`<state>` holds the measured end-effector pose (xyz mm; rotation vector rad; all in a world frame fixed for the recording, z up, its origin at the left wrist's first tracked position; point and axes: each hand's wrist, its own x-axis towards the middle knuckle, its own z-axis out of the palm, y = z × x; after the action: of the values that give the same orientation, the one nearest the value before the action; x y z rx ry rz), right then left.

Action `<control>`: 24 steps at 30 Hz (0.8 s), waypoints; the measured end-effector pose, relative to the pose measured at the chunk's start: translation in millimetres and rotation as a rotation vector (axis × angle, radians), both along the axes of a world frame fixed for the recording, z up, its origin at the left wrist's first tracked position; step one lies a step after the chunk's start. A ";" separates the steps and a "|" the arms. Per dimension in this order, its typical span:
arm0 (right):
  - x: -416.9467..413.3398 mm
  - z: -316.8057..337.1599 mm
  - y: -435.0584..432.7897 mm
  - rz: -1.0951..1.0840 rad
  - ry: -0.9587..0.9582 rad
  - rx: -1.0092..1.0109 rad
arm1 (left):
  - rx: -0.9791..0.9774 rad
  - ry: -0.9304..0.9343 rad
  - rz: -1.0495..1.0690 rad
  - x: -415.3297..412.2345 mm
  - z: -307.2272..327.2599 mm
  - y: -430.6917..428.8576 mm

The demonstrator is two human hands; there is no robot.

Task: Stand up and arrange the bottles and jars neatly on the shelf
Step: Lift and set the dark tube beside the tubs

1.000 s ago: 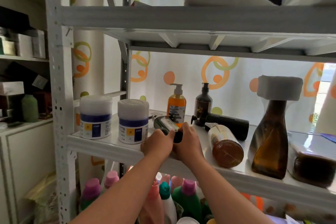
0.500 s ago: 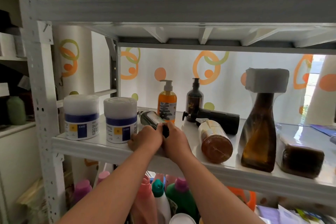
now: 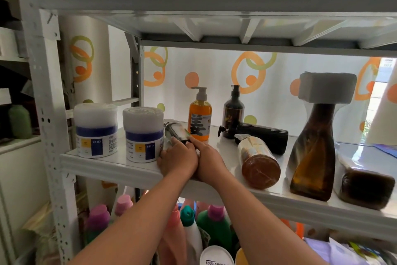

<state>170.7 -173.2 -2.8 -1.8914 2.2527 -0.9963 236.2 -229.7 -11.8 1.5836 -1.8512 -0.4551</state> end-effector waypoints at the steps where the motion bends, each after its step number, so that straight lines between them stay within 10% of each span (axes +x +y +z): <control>1: 0.0 -0.9 0.9 0.008 -0.027 -0.033 | -0.018 -0.004 0.002 0.6 -1.0 1.0; 11: 9.5 0.5 19.7 -0.006 -0.202 -0.254 | -0.149 0.143 -0.010 15.2 2.1 21.4; 24: 7.8 -1.5 47.3 0.006 -0.219 -0.317 | 0.182 0.530 -0.235 38.7 22.7 30.7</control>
<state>178.5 -125.9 -4.3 -1.7817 2.0632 -1.5542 274.8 -199.0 10.9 1.1995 -1.6122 -1.0628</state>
